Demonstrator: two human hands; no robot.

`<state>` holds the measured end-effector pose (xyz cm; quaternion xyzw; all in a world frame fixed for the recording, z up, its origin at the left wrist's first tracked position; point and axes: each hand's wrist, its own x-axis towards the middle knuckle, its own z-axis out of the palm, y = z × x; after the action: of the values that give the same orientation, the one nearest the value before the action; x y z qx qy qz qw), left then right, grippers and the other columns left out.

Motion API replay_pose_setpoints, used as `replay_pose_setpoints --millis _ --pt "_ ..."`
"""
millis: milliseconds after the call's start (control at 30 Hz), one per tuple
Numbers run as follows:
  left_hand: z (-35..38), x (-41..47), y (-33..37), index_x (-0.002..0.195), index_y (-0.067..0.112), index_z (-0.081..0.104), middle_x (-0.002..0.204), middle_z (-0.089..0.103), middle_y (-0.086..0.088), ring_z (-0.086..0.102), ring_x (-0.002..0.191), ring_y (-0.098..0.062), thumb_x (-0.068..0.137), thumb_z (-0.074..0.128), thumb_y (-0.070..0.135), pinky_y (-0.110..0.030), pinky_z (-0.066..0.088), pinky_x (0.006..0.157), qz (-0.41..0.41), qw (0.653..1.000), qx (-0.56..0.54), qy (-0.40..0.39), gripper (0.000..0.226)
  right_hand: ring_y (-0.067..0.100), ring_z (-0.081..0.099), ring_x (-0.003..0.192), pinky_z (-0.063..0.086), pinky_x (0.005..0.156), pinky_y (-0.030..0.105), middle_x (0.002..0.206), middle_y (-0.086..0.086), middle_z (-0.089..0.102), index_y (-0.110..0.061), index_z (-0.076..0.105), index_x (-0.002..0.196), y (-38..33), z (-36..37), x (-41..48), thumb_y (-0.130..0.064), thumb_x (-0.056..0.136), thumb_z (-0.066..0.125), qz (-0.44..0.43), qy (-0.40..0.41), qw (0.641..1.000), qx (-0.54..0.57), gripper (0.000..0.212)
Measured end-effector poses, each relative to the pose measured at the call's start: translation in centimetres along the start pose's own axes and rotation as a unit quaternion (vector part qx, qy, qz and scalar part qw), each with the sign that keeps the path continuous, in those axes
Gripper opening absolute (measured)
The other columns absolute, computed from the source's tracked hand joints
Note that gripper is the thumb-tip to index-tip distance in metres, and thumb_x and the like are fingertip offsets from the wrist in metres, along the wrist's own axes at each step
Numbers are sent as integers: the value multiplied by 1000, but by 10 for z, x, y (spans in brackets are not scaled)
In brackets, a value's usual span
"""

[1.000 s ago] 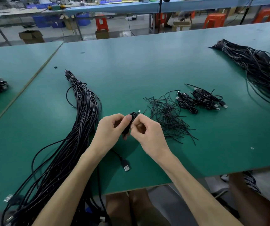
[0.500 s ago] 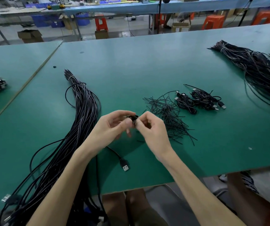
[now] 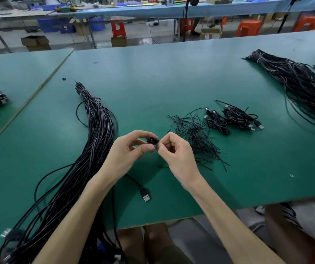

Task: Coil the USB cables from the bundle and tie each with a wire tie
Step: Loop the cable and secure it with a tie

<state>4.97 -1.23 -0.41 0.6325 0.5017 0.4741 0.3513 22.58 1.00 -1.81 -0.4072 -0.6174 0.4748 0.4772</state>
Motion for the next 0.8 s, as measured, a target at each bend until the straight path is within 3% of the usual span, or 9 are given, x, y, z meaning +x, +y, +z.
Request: replay_pose_setpoints --millis 167,367,500,567,667,800 --pt "4 2 -1 92 19 73 78 74 3 65 64 -15 88 70 39 -20 46 61 21 998 27 46 20 9 37 62 31 59 17 64 -11 43 -16 47 73 -4 8 -5 -7 93 66 -78 5 990 -114 29" --pt "6 -1 3 70 24 62 55 53 13 43 51 -2 99 63 47 -16 36 51 28 992 92 82 37 14 35 75 32 73 16 74 -10 36 -8 46 74 -9 15 -14 6 90 64 -267 11 934 -239 27" --pt "1 2 7 54 18 44 50 38 10 34 47 -8 96 63 50 -19 30 45 -52 997 48 21 56 19 39 75 34 75 23 73 2 44 -6 50 74 -7 17 -16 6 92 60 -327 5 899 -291 24" --pt "-3 2 6 57 12 49 50 43 2 39 42 -12 96 63 49 -20 33 41 -89 996 -2 0 56 16 36 76 31 75 20 74 -5 40 -7 48 74 -7 16 -16 5 93 60 -306 2 912 -273 25" --pt "-4 1 8 81 6 67 63 59 -12 54 42 -24 96 62 46 -24 44 41 -96 993 -73 17 43 9 34 74 32 71 17 73 -17 33 -16 43 76 -7 14 -14 1 93 63 -244 9 944 -224 31" --pt "-5 1 7 117 16 72 92 64 -22 65 63 -28 99 61 37 -32 55 59 -61 993 -104 -10 30 9 44 70 36 67 17 72 -8 50 -14 51 77 -3 8 -7 -8 96 64 -107 44 982 -149 24"
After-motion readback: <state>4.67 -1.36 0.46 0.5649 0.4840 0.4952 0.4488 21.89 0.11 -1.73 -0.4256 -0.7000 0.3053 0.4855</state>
